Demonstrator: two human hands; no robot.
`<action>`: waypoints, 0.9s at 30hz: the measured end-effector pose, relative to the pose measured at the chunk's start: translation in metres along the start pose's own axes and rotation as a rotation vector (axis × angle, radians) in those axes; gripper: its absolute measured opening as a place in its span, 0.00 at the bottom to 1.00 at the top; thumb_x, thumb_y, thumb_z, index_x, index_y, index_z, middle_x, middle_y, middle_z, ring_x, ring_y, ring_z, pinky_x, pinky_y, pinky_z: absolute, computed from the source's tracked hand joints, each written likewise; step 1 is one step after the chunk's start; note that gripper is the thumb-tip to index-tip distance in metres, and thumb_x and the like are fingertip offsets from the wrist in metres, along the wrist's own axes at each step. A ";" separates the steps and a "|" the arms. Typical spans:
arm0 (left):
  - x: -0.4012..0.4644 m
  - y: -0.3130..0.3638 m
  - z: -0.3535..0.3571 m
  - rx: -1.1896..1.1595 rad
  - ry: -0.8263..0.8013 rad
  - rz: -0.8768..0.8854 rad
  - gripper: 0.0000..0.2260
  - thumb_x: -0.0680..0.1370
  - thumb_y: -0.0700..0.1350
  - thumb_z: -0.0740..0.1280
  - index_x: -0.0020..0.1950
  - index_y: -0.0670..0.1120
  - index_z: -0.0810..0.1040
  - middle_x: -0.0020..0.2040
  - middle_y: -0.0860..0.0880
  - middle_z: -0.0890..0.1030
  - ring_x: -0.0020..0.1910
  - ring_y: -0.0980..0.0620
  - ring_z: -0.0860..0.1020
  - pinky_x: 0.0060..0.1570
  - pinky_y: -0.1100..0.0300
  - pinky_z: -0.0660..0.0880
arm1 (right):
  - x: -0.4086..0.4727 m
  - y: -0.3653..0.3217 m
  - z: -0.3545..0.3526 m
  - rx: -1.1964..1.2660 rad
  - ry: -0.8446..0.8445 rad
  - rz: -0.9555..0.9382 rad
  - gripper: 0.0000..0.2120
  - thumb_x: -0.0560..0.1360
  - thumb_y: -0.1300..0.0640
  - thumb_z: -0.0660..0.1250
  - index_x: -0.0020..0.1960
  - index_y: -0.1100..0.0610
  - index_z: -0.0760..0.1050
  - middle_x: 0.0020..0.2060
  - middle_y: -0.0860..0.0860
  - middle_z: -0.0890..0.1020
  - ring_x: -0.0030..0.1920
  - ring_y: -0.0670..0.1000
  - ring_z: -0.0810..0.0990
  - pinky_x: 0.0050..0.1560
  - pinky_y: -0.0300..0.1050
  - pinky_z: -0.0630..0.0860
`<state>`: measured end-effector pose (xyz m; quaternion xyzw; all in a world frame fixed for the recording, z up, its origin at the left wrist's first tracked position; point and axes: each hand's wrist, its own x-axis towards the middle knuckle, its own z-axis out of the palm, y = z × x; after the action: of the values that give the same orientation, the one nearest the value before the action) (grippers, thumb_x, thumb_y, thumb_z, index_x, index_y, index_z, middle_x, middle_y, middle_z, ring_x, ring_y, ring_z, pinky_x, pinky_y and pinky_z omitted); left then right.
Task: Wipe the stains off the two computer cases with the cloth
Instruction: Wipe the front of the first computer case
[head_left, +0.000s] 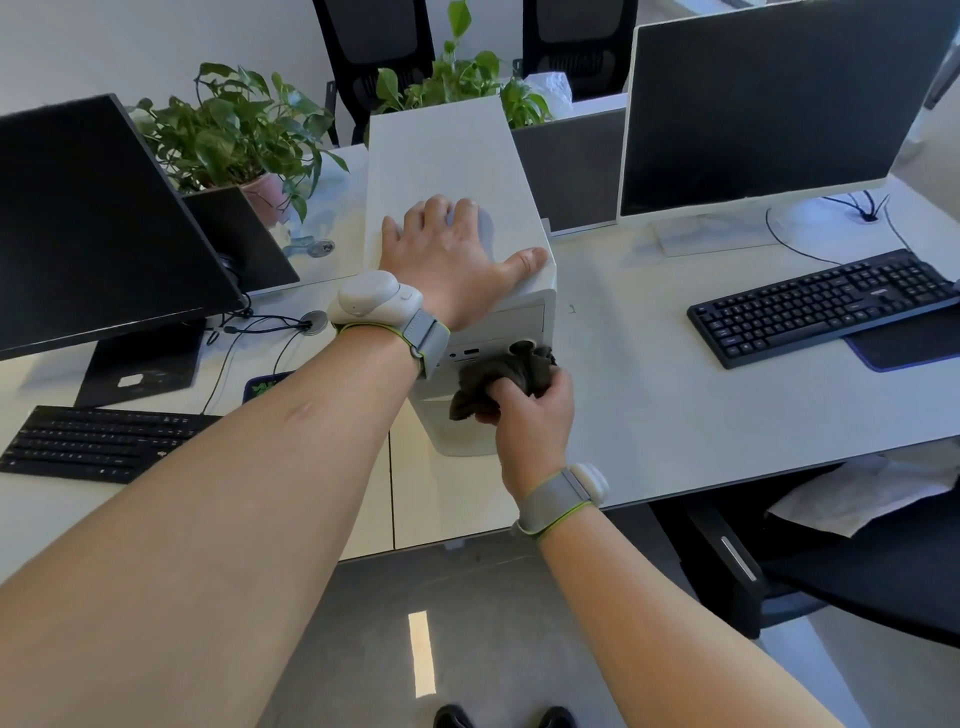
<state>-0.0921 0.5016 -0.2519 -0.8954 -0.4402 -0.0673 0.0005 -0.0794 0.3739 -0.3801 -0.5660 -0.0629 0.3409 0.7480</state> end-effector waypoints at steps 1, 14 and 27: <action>0.000 0.000 -0.001 -0.004 -0.004 -0.001 0.43 0.72 0.79 0.49 0.74 0.50 0.67 0.74 0.46 0.68 0.75 0.43 0.63 0.74 0.42 0.58 | 0.003 0.001 -0.007 -0.007 0.019 -0.009 0.14 0.68 0.65 0.69 0.53 0.55 0.74 0.46 0.56 0.81 0.43 0.57 0.81 0.43 0.58 0.82; 0.002 -0.001 0.001 -0.029 0.005 -0.008 0.43 0.69 0.79 0.50 0.73 0.50 0.68 0.73 0.47 0.69 0.75 0.44 0.64 0.74 0.42 0.57 | 0.040 0.168 -0.038 -0.197 0.097 0.476 0.32 0.57 0.61 0.74 0.61 0.57 0.72 0.49 0.60 0.85 0.44 0.62 0.86 0.43 0.59 0.86; 0.002 0.000 0.002 -0.021 0.015 -0.004 0.42 0.70 0.79 0.51 0.73 0.50 0.69 0.72 0.47 0.69 0.74 0.44 0.65 0.74 0.42 0.57 | 0.015 0.078 0.018 -0.023 0.221 0.345 0.19 0.69 0.72 0.72 0.58 0.64 0.75 0.49 0.57 0.82 0.37 0.52 0.84 0.37 0.46 0.84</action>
<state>-0.0906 0.5034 -0.2532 -0.8940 -0.4410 -0.0787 -0.0058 -0.1109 0.4073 -0.4473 -0.6108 0.1136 0.3990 0.6744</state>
